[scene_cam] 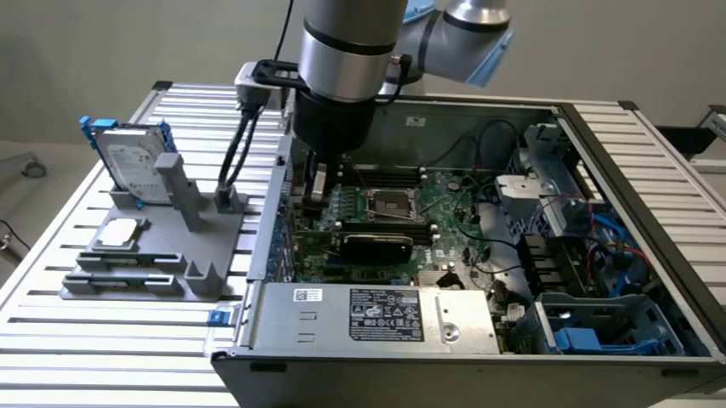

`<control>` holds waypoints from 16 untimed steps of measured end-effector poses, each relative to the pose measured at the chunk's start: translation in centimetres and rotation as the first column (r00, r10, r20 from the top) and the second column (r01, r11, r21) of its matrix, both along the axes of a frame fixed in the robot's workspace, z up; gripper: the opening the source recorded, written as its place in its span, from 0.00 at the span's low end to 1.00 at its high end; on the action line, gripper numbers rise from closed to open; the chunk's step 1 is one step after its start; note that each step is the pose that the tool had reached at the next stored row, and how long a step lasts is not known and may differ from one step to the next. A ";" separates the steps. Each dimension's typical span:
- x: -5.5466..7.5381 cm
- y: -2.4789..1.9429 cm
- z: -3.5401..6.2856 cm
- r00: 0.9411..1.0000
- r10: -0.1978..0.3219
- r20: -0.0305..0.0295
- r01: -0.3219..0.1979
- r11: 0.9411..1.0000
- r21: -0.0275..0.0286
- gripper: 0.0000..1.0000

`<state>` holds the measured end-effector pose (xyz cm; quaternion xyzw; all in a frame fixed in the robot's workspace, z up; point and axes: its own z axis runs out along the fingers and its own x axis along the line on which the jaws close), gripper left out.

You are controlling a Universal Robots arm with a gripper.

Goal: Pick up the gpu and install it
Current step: 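Press down on the gpu until it lock into place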

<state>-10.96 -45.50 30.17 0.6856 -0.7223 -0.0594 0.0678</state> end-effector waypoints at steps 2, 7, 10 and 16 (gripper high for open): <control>0.9 -0.01 0.19 1.000 0.000 0.000 0.000 1.000 0.000 0.11; 2.6 0.01 0.66 1.000 0.000 0.000 0.000 1.000 0.000 0.11; 3.3 0.01 0.99 1.000 0.000 0.000 0.000 1.000 0.000 0.11; 3.3 0.02 1.03 1.000 0.000 -0.001 0.000 1.000 0.000 0.11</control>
